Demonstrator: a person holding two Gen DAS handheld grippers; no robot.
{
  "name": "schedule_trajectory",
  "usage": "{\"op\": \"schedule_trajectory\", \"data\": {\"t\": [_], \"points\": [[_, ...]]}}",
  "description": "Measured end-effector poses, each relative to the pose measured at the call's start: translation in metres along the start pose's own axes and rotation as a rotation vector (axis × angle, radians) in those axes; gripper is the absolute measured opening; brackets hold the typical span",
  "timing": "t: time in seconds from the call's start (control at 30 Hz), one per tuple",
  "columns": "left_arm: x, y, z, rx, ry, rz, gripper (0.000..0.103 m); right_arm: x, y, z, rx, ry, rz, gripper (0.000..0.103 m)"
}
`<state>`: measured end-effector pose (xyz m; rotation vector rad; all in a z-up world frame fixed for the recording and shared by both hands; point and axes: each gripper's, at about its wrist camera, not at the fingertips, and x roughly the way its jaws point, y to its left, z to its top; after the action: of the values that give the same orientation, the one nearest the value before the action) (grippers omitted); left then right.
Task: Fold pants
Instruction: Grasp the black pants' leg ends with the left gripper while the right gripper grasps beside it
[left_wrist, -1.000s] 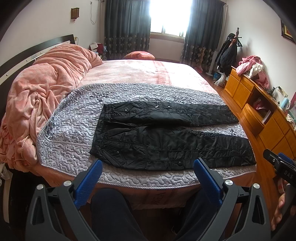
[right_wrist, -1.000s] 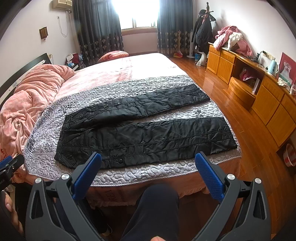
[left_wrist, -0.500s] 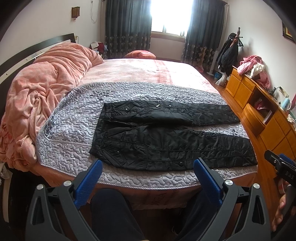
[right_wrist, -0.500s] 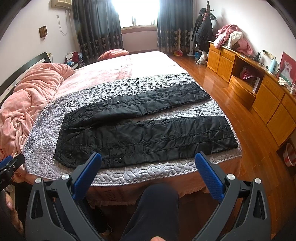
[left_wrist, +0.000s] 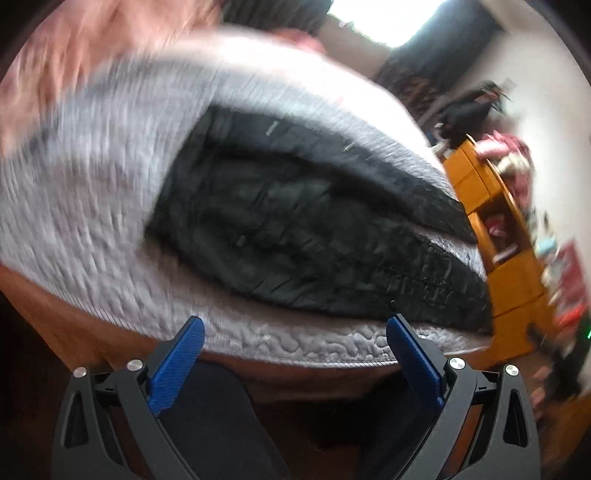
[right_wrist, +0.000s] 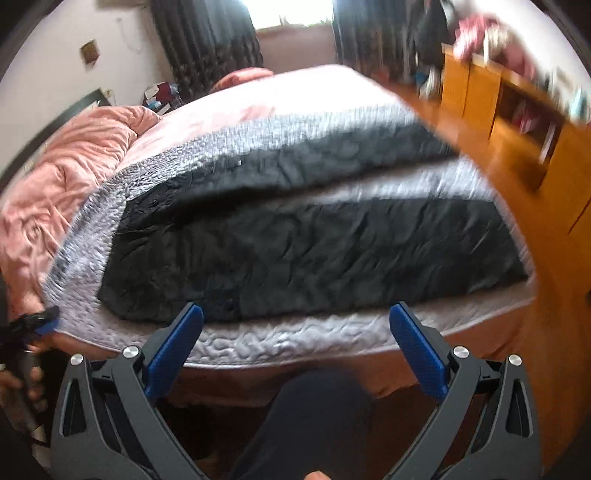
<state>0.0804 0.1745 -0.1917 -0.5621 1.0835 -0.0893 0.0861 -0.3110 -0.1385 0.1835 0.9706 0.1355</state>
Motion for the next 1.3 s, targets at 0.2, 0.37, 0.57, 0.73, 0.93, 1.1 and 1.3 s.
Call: {"op": "schedule_trajectory", "data": {"t": [0.2,0.37,0.57,0.73,0.93,1.1,1.3], "points": [[0.054,0.107,0.044,-0.34,0.015,-0.179,0.098,0.044,-0.02,-0.006,0.098,0.094,0.048,0.1],[0.09,0.152,0.058,-0.507,0.014,-0.199,0.064,0.054,-0.031,-0.011,0.14,0.113,0.051,0.1],[0.11,0.157,0.065,-0.536,0.023,-0.131,0.075,0.063,-0.049,-0.011,0.202,0.133,0.059,0.1],[0.12,0.137,0.072,-0.45,0.074,-0.062,0.04,0.077,-0.078,-0.012,0.269,0.142,0.091,0.097],[0.128,0.135,0.076,-0.465,0.086,-0.057,0.028,0.1,-0.154,-0.017,0.472,0.2,0.171,0.031],[0.138,0.145,0.077,-0.548,0.057,-0.126,0.05,0.078,-0.272,-0.023,0.728,0.045,0.095,0.076],[0.14,0.129,0.08,-0.539,0.034,-0.042,0.034,0.073,-0.391,-0.037,1.019,-0.081,0.131,0.075]]}}
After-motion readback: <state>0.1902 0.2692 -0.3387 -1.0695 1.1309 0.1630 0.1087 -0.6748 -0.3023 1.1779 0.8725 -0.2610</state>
